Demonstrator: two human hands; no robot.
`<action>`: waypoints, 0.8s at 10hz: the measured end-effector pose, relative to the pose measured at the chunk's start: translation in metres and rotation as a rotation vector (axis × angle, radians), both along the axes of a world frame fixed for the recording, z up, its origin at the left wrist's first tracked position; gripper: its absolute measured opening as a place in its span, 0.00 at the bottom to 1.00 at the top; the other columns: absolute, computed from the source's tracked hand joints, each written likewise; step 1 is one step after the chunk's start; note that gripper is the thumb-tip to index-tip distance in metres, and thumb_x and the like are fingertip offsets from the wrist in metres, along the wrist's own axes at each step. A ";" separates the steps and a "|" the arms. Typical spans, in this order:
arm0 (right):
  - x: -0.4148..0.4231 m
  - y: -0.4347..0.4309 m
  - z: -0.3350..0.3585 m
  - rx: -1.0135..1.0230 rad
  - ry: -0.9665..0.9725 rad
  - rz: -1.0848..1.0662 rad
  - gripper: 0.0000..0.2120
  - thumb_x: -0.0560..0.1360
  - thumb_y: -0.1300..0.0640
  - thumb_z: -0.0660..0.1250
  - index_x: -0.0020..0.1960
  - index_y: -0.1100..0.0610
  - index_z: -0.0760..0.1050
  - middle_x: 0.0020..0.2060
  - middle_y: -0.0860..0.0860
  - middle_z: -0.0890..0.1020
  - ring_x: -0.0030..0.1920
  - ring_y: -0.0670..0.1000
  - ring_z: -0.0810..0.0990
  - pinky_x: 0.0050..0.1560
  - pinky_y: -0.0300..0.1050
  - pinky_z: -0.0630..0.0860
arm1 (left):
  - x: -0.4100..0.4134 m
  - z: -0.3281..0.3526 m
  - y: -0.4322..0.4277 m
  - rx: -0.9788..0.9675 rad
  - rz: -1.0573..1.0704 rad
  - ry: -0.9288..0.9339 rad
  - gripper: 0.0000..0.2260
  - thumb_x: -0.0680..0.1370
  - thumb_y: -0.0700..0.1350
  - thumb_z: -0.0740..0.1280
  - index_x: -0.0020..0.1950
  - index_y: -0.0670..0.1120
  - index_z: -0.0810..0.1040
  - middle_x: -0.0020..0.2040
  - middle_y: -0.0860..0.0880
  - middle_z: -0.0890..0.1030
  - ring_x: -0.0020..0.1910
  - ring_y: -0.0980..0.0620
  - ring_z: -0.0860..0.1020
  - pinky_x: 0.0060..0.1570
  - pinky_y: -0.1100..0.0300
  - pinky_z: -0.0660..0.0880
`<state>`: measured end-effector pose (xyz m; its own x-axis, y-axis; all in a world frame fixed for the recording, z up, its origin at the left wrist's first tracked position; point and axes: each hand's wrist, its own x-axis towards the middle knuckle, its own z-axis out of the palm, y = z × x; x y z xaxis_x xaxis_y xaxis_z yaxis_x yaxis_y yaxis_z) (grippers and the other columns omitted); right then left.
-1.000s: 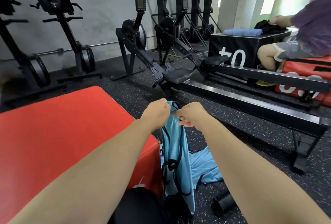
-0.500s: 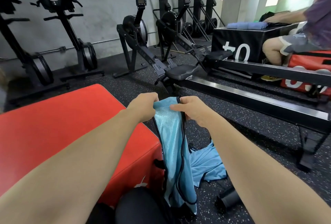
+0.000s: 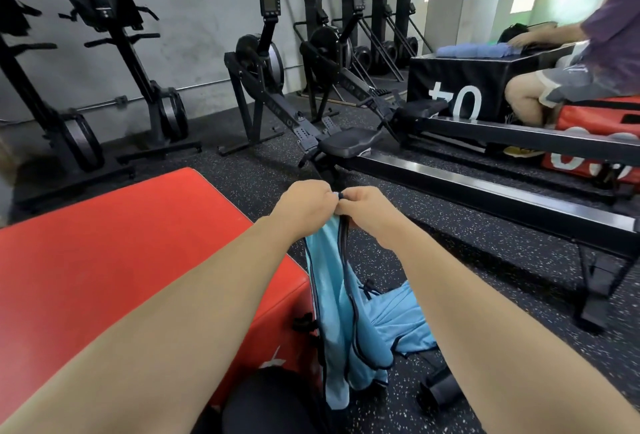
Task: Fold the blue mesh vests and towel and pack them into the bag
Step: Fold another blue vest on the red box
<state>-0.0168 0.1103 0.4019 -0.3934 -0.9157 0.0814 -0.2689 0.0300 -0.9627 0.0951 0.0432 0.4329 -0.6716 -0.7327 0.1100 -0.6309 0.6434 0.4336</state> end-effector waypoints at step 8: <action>-0.011 0.015 -0.056 0.151 0.118 -0.073 0.14 0.77 0.60 0.66 0.39 0.71 0.72 0.22 0.46 0.61 0.21 0.43 0.57 0.23 0.35 0.55 | 0.036 0.013 -0.019 0.047 0.026 -0.088 0.25 0.66 0.57 0.77 0.37 0.46 0.62 0.35 0.52 0.65 0.34 0.51 0.64 0.33 0.55 0.61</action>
<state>-0.0282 0.1249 0.3455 -0.4547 -0.8906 -0.0053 -0.3715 0.1951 -0.9077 0.1313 0.0245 0.4455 -0.6581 -0.7527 0.0162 -0.6840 0.6068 0.4049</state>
